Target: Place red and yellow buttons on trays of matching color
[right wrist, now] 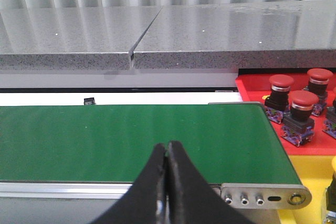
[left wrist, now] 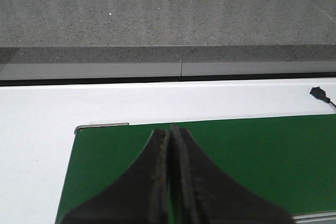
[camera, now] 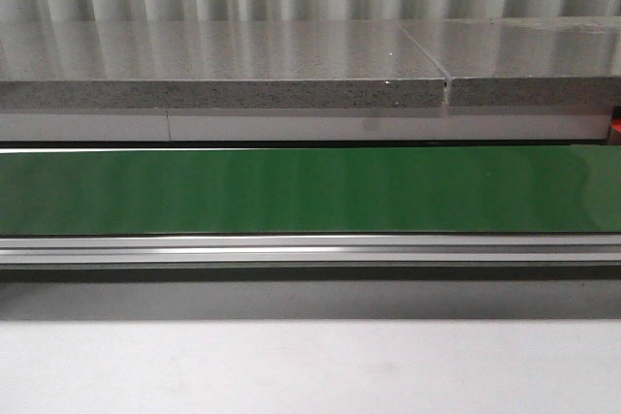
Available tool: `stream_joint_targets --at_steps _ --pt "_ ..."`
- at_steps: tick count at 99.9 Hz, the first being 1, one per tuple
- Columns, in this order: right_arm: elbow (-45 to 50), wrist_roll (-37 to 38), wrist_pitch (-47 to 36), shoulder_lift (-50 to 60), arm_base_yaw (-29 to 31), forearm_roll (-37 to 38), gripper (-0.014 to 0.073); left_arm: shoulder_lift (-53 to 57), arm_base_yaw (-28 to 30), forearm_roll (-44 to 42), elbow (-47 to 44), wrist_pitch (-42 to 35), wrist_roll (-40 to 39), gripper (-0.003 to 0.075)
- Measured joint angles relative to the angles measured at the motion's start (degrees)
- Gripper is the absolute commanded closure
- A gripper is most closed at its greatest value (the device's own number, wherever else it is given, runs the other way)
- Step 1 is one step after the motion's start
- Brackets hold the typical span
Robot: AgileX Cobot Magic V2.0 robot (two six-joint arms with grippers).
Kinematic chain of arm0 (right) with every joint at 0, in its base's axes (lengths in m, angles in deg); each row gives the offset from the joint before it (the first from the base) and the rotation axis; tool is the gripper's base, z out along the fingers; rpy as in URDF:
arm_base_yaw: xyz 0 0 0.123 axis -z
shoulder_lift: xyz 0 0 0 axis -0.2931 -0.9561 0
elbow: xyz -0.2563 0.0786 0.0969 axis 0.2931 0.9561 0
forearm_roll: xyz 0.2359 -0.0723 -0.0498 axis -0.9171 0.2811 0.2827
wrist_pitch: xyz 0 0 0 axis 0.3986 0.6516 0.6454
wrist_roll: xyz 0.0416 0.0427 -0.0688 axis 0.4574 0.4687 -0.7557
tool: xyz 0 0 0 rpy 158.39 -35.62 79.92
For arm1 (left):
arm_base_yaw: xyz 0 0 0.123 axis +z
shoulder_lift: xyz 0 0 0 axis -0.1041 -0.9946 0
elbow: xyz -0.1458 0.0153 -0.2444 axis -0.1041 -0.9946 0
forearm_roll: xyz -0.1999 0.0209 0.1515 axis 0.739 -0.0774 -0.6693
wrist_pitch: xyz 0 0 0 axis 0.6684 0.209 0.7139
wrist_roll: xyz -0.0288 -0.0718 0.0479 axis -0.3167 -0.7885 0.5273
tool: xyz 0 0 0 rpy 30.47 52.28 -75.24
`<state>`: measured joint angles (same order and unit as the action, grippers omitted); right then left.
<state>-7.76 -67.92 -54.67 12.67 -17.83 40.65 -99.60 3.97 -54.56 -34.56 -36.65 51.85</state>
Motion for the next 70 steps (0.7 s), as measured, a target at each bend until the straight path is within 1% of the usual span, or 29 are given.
stream_joint_targets --at_steps 70 --pt "0.0 0.0 -0.14 0.0 0.0 0.0 0.0661 0.0 0.0 0.0 0.0 0.0 0.0 0.074"
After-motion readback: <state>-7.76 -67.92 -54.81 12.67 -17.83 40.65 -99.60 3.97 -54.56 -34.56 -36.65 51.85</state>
